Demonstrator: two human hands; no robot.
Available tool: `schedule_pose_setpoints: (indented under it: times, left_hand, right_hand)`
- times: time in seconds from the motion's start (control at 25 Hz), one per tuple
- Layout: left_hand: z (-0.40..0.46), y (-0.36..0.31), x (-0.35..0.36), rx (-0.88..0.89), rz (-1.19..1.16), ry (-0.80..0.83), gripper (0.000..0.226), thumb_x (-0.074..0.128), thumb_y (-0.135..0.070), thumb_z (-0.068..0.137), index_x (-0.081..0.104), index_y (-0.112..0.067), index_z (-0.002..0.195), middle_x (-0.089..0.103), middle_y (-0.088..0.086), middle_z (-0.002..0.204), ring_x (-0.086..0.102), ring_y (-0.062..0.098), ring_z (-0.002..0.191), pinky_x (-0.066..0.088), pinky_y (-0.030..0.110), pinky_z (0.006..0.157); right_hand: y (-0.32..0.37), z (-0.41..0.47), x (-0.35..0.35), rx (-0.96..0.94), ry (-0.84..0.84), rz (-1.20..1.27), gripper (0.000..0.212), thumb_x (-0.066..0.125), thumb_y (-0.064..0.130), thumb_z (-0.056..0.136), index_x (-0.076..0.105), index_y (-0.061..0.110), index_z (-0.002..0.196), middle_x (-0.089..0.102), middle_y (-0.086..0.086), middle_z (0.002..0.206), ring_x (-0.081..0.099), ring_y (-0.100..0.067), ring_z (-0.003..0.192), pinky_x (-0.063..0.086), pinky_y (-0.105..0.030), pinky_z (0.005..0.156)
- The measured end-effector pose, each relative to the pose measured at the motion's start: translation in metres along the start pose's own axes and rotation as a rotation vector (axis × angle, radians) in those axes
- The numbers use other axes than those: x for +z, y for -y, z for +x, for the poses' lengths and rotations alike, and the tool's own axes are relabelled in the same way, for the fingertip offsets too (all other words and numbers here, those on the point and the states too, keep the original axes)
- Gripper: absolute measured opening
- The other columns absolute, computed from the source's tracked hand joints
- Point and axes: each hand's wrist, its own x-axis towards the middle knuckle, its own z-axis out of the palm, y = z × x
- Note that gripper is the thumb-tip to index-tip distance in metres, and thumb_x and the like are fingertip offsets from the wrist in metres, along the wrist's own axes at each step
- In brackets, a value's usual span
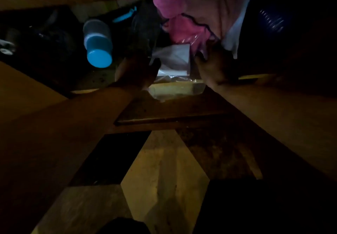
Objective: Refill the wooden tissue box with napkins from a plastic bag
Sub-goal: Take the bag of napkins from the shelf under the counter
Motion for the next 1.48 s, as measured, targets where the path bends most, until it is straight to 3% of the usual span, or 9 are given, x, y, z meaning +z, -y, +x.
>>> schedule_pose_setpoints:
  times: [0.32,0.44,0.56,0.72,0.88,0.96,1.12,1.32,1.48]
  left_hand:
    - [0.023,-0.006,0.023,-0.098,-0.017,0.016,0.062,0.050,-0.057,0.093,0.061,-0.010,0.132,0.060,0.020,0.136,0.055,0.037,0.123,0.039,0.036,0.084]
    - [0.025,-0.010,0.019,-0.133,-0.148,0.051,0.058,0.058,-0.049,0.092,0.061,-0.005,0.129,0.061,0.021,0.132,0.056,0.037,0.120,0.036,0.032,0.078]
    - [0.020,-0.007,0.010,-0.172,-0.330,0.029,0.046,0.063,-0.033,0.091,0.065,0.001,0.121,0.066,0.022,0.124,0.062,0.039,0.112,0.041,0.031,0.075]
    - [0.001,-0.001,-0.004,-0.261,-0.580,0.164,0.043,0.061,-0.024,0.091,0.062,-0.003,0.128,0.060,0.021,0.131,0.062,0.039,0.115,0.054,0.048,0.096]
    - [-0.046,-0.016,-0.038,-0.383,-0.641,0.173,0.051,0.061,-0.027,0.095,0.049,-0.010,0.142,0.056,0.009,0.135,0.058,0.026,0.112,0.052,0.040,0.097]
    - [-0.069,-0.024,-0.052,-0.422,-0.658,0.196,0.048,0.064,-0.023,0.095,0.051,-0.011,0.140,0.059,0.005,0.125,0.060,0.020,0.101,0.056,0.034,0.085]
    - [-0.112,-0.042,-0.100,-0.501,-0.694,0.307,0.038,0.066,-0.015,0.094,0.061,-0.007,0.130,0.066,0.015,0.128,0.064,0.031,0.116,0.054,0.032,0.088]
    - [-0.161,-0.076,-0.163,-0.561,-0.742,0.360,0.026,0.061,-0.016,0.097,0.065,-0.007,0.121,0.067,0.019,0.124,0.065,0.038,0.112,0.055,0.051,0.095]
    - [-0.196,-0.102,-0.221,-0.638,-0.824,0.386,0.025,0.063,-0.012,0.096,0.063,-0.013,0.121,0.065,-0.001,0.101,0.062,0.024,0.103,0.056,0.026,0.083]
  right_hand:
    - [-0.008,0.001,0.023,-0.018,-0.101,0.022,0.051,0.056,0.041,0.094,0.054,-0.003,0.121,0.071,-0.023,0.104,0.068,-0.042,0.097,0.036,-0.032,0.068]
    - [-0.004,-0.005,0.020,0.001,-0.005,0.000,0.053,0.058,0.040,0.094,0.054,-0.004,0.124,0.071,-0.024,0.106,0.067,-0.041,0.100,0.046,-0.036,0.071]
    - [0.004,-0.008,0.013,0.022,0.162,0.109,0.040,0.056,0.038,0.095,0.067,0.000,0.105,0.073,-0.016,0.098,0.070,-0.032,0.092,0.055,-0.040,0.078]
    - [0.021,-0.022,-0.006,0.087,0.176,0.171,0.031,0.056,0.028,0.093,0.062,0.001,0.107,0.068,-0.013,0.094,0.062,-0.023,0.084,0.037,-0.029,0.065]
    - [0.039,-0.044,-0.046,0.183,0.243,0.312,0.036,0.063,0.017,0.091,0.059,-0.002,0.121,0.068,-0.022,0.108,0.064,-0.032,0.099,0.046,-0.034,0.077]
    - [0.041,-0.058,-0.069,0.249,0.341,0.327,0.030,0.066,0.019,0.091,0.063,0.000,0.114,0.069,-0.020,0.108,0.066,-0.031,0.101,0.050,-0.033,0.083]
    - [0.052,-0.086,-0.124,0.409,0.469,0.354,0.014,0.067,0.021,0.090,0.068,0.007,0.092,0.073,-0.015,0.095,0.071,-0.032,0.095,0.056,-0.036,0.083]
    - [0.061,-0.111,-0.201,0.518,0.601,0.381,0.039,0.068,0.018,0.086,0.063,0.015,0.124,0.071,-0.009,0.117,0.069,-0.027,0.105,0.057,-0.038,0.086]
    - [0.076,-0.123,-0.272,0.714,0.699,0.476,0.036,0.074,0.015,0.086,0.065,0.023,0.120,0.071,-0.004,0.113,0.071,-0.025,0.100,0.060,-0.046,0.089]
